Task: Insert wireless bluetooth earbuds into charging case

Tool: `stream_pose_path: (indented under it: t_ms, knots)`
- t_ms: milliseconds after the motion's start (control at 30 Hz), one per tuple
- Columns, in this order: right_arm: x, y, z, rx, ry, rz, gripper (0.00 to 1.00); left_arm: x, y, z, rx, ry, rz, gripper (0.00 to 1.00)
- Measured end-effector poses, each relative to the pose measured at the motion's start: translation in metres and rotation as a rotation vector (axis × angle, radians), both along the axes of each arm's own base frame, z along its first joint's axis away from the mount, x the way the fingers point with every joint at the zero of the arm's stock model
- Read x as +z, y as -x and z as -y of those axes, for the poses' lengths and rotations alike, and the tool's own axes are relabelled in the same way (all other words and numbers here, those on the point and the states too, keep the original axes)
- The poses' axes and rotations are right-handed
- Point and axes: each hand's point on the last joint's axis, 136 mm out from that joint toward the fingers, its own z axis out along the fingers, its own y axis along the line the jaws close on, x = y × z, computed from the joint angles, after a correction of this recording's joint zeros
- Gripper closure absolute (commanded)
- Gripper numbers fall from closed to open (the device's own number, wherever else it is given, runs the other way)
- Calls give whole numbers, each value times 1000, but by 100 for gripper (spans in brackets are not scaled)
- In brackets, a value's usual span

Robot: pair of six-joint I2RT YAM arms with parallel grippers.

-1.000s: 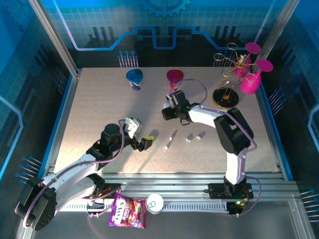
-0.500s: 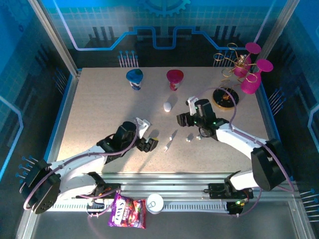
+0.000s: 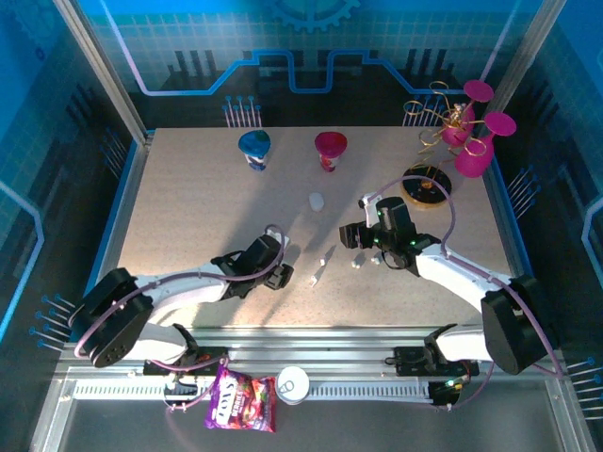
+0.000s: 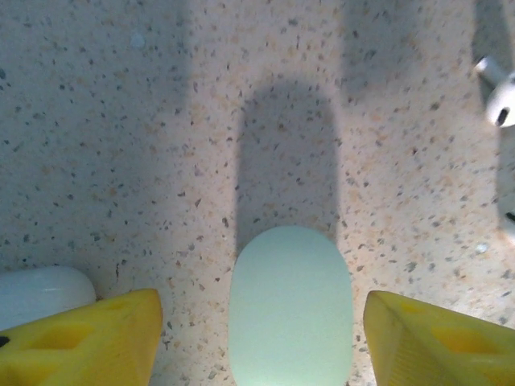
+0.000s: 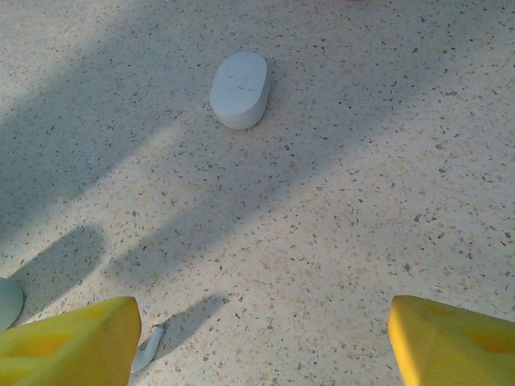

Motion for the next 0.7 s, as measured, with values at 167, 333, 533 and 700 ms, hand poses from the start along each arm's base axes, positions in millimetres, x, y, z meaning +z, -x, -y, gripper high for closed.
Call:
stream_pose_path:
  t_ms: [167,333,533,700]
  knots:
    - [2,-1,1,-2,-4,3,19,-14,1,-1,4,-40,-44,43]
    - [2,-1,0,1,-8,5,19,-24,4,-2,1,-76,-72,47]
    - [3,-1,0,1,-9,7,19,-24,4,-2,-1,-80,-73,61]
    - [7,1,-2,4,-34,7,19,-23,4,-2,-4,-85,-68,66]
